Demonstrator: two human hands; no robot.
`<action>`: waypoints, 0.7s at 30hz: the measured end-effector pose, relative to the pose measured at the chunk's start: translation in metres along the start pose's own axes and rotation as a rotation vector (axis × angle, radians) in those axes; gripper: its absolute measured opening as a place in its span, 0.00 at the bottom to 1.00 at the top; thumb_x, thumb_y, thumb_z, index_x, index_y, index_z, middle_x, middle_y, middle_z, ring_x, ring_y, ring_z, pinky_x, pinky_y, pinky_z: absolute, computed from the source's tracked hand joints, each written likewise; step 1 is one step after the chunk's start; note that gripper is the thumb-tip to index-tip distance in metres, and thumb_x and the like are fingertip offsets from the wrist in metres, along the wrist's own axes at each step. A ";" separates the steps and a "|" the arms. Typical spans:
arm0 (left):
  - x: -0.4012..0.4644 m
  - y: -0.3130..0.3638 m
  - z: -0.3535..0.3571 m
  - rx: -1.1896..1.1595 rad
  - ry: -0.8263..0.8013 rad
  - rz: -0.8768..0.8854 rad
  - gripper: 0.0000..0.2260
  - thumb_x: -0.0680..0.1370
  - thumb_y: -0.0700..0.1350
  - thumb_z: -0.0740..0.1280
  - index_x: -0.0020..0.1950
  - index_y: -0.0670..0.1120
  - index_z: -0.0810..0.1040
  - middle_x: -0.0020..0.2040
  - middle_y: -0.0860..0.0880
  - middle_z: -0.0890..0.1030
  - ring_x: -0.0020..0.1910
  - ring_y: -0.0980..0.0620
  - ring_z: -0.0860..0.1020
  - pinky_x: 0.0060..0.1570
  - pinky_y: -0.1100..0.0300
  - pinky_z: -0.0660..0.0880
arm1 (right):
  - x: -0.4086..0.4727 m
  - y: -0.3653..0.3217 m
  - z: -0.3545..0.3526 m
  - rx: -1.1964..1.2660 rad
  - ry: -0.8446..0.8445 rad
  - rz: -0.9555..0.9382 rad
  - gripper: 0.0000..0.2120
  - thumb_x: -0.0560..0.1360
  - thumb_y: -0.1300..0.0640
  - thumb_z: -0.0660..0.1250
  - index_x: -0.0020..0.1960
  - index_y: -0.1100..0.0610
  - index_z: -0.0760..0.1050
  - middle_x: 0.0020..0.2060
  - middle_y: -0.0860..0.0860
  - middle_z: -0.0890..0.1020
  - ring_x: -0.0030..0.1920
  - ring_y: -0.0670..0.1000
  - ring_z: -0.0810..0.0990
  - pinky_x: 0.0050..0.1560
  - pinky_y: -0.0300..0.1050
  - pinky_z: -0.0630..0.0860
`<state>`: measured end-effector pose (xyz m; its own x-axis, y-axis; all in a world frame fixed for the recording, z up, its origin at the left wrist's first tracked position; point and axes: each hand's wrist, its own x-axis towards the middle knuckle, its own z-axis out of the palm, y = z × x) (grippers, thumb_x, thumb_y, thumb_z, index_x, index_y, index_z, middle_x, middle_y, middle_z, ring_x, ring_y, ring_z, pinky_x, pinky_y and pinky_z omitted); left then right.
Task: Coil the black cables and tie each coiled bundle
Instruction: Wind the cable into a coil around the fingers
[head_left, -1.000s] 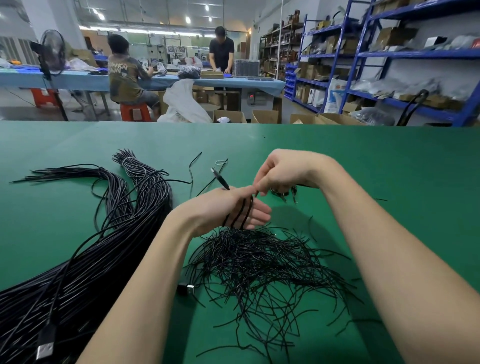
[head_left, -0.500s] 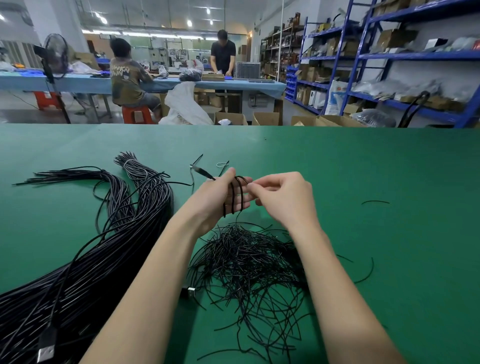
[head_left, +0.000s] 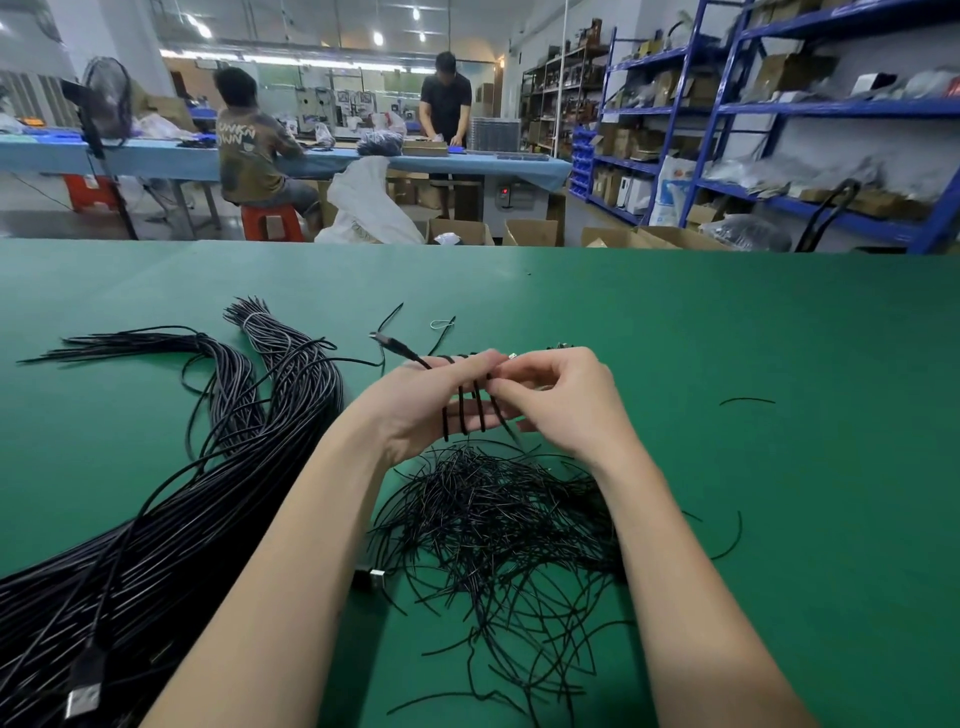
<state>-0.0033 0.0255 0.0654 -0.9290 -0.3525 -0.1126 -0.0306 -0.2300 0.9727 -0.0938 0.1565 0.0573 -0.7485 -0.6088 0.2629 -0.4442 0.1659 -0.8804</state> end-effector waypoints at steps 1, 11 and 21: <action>-0.001 -0.001 0.001 0.011 0.003 0.002 0.16 0.80 0.44 0.68 0.61 0.34 0.80 0.61 0.36 0.81 0.50 0.44 0.82 0.52 0.54 0.82 | -0.001 0.000 0.001 0.001 -0.019 -0.001 0.05 0.72 0.56 0.77 0.39 0.47 0.85 0.34 0.44 0.87 0.36 0.45 0.87 0.35 0.40 0.82; -0.002 -0.004 0.005 0.063 0.070 0.016 0.16 0.81 0.43 0.66 0.64 0.34 0.79 0.63 0.32 0.78 0.53 0.41 0.76 0.57 0.47 0.74 | -0.004 -0.001 -0.005 -0.097 -0.186 0.043 0.07 0.66 0.58 0.83 0.40 0.52 0.86 0.34 0.48 0.87 0.32 0.44 0.83 0.34 0.39 0.81; 0.002 -0.006 0.001 0.091 -0.001 0.056 0.09 0.81 0.42 0.67 0.54 0.37 0.83 0.46 0.42 0.83 0.41 0.50 0.81 0.43 0.60 0.80 | -0.006 -0.002 -0.008 -0.001 -0.173 0.096 0.05 0.72 0.62 0.78 0.40 0.54 0.85 0.36 0.54 0.87 0.36 0.50 0.85 0.38 0.43 0.83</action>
<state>-0.0054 0.0270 0.0595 -0.9305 -0.3618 -0.0575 -0.0120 -0.1268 0.9919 -0.0926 0.1662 0.0607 -0.6915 -0.7146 0.1059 -0.3753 0.2301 -0.8979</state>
